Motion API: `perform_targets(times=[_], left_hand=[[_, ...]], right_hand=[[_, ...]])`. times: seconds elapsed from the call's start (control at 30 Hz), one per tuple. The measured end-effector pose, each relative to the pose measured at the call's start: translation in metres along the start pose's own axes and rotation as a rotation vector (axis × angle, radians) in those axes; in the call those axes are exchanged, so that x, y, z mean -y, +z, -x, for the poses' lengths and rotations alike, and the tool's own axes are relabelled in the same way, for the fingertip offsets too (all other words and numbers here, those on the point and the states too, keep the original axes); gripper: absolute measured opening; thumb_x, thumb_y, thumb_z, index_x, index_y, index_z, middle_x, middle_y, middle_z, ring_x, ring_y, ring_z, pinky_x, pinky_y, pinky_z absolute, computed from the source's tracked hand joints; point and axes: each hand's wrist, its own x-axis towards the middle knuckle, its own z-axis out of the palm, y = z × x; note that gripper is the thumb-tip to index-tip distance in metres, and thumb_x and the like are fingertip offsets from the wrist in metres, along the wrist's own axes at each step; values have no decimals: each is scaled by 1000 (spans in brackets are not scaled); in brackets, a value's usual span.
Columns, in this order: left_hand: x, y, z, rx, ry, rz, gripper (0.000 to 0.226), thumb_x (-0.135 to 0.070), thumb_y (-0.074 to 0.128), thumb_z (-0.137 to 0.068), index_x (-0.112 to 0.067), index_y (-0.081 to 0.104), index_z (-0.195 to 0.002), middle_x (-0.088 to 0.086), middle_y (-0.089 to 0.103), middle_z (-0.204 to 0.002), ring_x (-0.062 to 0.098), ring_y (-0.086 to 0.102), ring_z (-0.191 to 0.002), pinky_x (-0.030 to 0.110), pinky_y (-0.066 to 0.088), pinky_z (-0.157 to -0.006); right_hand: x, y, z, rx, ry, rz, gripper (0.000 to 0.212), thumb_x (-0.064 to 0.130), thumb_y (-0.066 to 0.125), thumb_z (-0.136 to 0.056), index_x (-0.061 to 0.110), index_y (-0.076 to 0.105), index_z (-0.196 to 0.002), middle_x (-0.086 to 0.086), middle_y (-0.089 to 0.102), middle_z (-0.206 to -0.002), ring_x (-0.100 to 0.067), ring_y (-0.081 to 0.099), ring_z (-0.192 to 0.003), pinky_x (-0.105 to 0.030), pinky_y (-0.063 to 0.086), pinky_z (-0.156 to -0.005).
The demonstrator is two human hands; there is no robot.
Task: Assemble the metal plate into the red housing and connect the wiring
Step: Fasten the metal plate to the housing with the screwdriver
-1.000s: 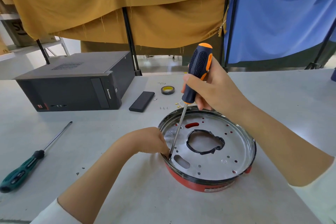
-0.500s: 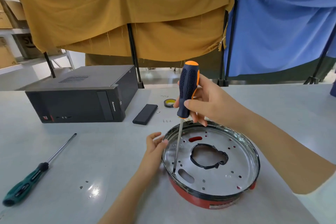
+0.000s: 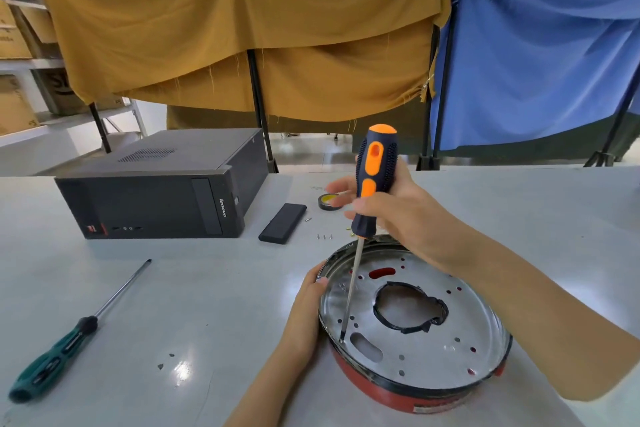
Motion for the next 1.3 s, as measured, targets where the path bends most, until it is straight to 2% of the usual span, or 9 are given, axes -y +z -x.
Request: perform_targets(times=[0.1,0.3,0.47,0.57,0.7,0.83,0.93,1.17,1.3], left_hand=[[3,0,-1,-6,-6,-2,26,-26,45,-102,-21,62,-121,-2,73,-113,12,69,-104,19,55,-78],[4,0,-2,-47,-47,30,20,-32,46,-101,-36,59,-117,-18,73,-104,0,69,-95,11,52,-69],[4,1,-1,-58,-22,55,17,-28,48,-102,-35,59,-112,-26,72,-98,-6,68,-89,8,50,-66],[5,2,-2,-48,-21,57,19,-23,45,-103,-32,60,-112,-22,73,-97,-5,69,-87,5,49,-63],[7,1,-6,-49,-22,45,21,-21,44,-103,-29,60,-114,-19,74,-95,-3,69,-86,7,50,-63],[2,1,-6,-18,-46,-6,26,-18,44,-103,-22,62,-121,-4,75,-107,7,71,-94,17,53,-75],[4,2,-7,-40,-42,-19,23,-18,45,-102,-20,63,-116,-1,74,-107,2,70,-84,10,50,-67],[2,0,-4,-16,-48,-8,27,-19,43,-102,-18,63,-120,1,73,-111,16,70,-101,33,56,-88],[2,1,-4,-11,-13,-8,27,-18,44,-103,-21,63,-122,-3,74,-110,11,70,-101,22,56,-82]], right_hand=[[2,4,1,69,-38,-52,44,14,55,-82,28,41,-121,-4,68,-115,-22,67,-103,-38,49,-94],[3,18,-6,-44,-111,61,27,11,70,-85,14,48,-101,1,66,-78,-19,69,-70,-25,51,-60],[3,15,-6,66,3,-72,37,15,57,-79,18,47,-115,5,66,-91,-13,64,-79,-55,45,-94],[5,11,-1,107,-44,-5,34,14,58,-85,20,51,-117,2,71,-108,-18,68,-98,-41,51,-93],[1,17,-4,-86,-67,61,35,14,78,-76,15,52,-101,3,70,-78,-18,70,-74,-26,53,-64],[1,17,-7,-14,-18,21,46,20,77,-76,22,48,-112,4,72,-95,-23,68,-88,-33,54,-73],[4,13,-4,77,3,-201,45,7,60,-79,20,48,-121,2,70,-99,-20,65,-86,-42,52,-91],[-1,19,-7,-126,-56,51,35,12,74,-80,13,49,-104,8,69,-75,-16,70,-70,-22,51,-61],[-1,15,-8,12,1,-131,30,8,63,-87,14,42,-107,3,66,-82,-16,66,-71,-31,54,-74]])
